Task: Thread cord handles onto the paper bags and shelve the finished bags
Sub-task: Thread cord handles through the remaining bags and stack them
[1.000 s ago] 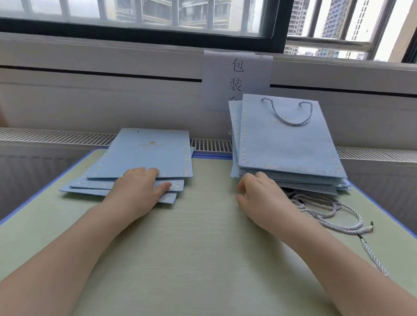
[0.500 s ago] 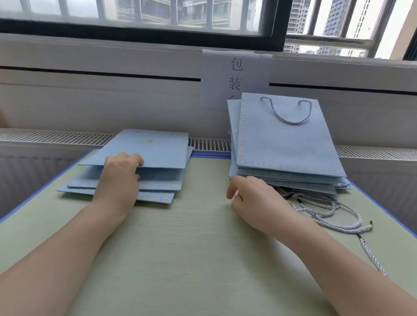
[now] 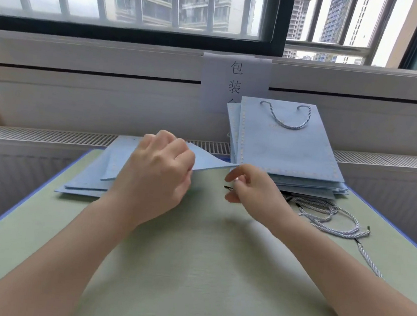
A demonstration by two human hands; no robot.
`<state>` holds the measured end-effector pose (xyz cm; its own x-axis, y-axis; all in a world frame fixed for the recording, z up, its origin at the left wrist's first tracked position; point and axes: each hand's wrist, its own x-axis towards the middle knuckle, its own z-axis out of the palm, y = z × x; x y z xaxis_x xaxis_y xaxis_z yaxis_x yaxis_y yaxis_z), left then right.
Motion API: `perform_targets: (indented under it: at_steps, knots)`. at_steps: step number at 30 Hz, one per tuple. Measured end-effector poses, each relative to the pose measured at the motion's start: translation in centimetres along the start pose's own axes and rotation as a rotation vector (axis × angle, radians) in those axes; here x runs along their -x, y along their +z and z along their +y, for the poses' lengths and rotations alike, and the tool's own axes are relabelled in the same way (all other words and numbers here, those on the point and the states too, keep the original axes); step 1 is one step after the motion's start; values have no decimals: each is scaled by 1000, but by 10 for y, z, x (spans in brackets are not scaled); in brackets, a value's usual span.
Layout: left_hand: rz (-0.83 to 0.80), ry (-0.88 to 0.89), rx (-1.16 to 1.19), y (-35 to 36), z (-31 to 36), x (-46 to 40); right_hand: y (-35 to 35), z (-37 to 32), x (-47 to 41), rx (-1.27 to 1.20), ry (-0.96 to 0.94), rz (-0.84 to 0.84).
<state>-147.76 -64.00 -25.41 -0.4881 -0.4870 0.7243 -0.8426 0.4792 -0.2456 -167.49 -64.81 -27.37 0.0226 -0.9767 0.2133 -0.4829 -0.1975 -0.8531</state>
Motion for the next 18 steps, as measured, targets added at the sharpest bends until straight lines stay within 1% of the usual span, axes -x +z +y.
perform_targets:
  at_steps: [3,4,6,7,8,10,12,13,16,18]
  knots:
    - [-51,-22,114,-5,18,-1,-4,-6,-6,-753,367,-105]
    - [-74,-43,167,-6,22,-2,-7,-6,-7,-858,435,-158]
    - [-108,-102,289,-5,26,0,-11,-4,-9,-870,459,-275]
    - [-120,-128,335,-2,26,1,-13,-2,-9,-847,456,-298]
    - [-125,-143,351,-1,27,1,-13,-1,-8,-803,451,-296]
    - [-108,-200,357,1,25,1,-10,0,-7,-634,394,-253]
    - [-109,-375,425,6,16,-1,-5,2,-6,-516,306,-180]
    - [-101,-491,473,10,8,-1,-4,2,-6,-519,260,-136]
    - [-96,-856,500,25,-24,3,-5,-4,-5,-594,121,51]
    - [-120,-1060,499,33,-42,10,-10,-9,-4,-664,55,158]
